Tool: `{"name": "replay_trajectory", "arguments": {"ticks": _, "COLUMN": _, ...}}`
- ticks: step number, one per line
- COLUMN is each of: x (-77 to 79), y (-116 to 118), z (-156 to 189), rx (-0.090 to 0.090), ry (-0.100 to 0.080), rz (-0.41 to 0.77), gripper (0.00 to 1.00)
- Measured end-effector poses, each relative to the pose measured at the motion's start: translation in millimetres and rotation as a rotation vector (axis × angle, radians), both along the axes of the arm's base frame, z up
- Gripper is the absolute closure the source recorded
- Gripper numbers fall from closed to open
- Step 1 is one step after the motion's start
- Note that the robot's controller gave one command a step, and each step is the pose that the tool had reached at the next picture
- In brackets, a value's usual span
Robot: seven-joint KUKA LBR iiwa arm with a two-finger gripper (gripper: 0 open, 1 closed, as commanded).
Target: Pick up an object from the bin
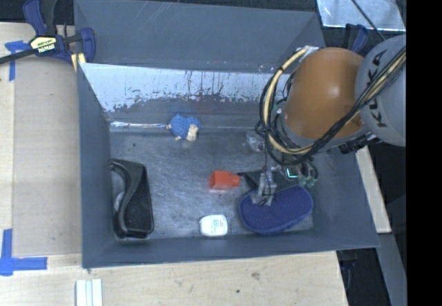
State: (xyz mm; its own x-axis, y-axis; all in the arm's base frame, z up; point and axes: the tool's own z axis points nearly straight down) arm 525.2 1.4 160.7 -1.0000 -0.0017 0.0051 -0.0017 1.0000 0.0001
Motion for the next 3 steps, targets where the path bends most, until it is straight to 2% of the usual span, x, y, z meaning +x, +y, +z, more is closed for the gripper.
{"name": "replay_trajectory", "arguments": {"ticks": 1, "x": 42.9, "y": -28.3, "z": -90.5, "rx": 0.0, "ry": -0.005, "rz": 0.042, "gripper": 0.0}}
{"name": "replay_trajectory", "arguments": {"ticks": 2, "x": 44.0, "y": -27.6, "z": -86.2, "rx": 0.0, "ry": -0.01, "rz": 0.042, "gripper": 1.0}}
{"name": "replay_trajectory", "arguments": {"ticks": 3, "x": 53.9, "y": -27.8, "z": 86.1, "rx": -0.001, "ry": -0.018, "rz": 0.01, "gripper": 1.0}}
